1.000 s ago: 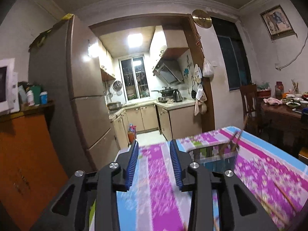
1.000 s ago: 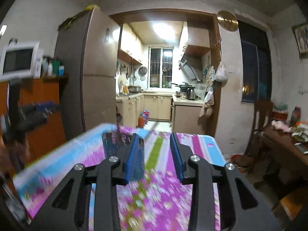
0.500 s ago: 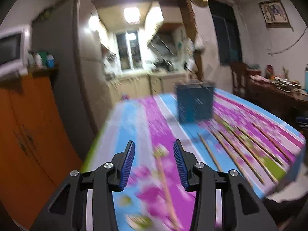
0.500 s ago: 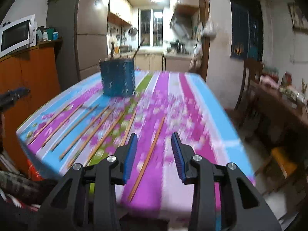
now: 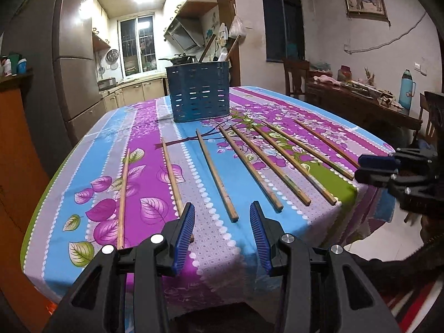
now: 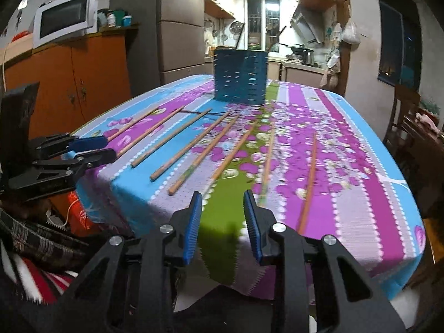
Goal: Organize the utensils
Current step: 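Move both open grippers back over the remaining chopsticks, then grasp a chopstick with the right gripper while the left gripper grasps another chopstick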
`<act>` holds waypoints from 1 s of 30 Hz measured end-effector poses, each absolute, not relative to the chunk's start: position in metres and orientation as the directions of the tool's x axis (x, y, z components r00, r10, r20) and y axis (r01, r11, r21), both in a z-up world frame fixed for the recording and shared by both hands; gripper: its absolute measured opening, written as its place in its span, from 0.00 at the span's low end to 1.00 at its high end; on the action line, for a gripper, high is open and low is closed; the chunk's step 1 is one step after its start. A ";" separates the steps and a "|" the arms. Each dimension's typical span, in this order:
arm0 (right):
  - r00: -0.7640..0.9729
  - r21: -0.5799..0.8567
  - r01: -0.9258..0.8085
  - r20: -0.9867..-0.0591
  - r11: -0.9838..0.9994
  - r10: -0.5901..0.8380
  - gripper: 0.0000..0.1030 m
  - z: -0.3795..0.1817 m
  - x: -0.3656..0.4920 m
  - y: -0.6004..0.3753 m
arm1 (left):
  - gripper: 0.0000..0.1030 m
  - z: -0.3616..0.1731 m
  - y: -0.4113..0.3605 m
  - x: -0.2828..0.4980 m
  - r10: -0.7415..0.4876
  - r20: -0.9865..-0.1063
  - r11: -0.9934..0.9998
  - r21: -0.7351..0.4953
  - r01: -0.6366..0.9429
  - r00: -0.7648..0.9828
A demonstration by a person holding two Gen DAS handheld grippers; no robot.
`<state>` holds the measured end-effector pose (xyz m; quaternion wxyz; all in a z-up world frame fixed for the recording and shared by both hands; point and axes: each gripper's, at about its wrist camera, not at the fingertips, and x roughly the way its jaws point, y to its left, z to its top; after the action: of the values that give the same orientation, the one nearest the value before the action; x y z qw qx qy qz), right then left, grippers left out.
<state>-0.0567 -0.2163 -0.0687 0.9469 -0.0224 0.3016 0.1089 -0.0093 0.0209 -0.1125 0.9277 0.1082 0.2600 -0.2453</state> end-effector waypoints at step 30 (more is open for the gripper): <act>0.808 0.046 -0.010 -0.587 0.999 0.036 0.07 -0.096 -0.046 -0.177 | 0.28 -0.152 0.009 0.005 -0.417 -0.445 0.871 0.054 0.488 0.793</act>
<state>-0.0458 -0.1766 -0.0958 0.9507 0.0203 0.3092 0.0121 0.0046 0.0095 -0.1523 0.9431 0.0832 0.2147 -0.2398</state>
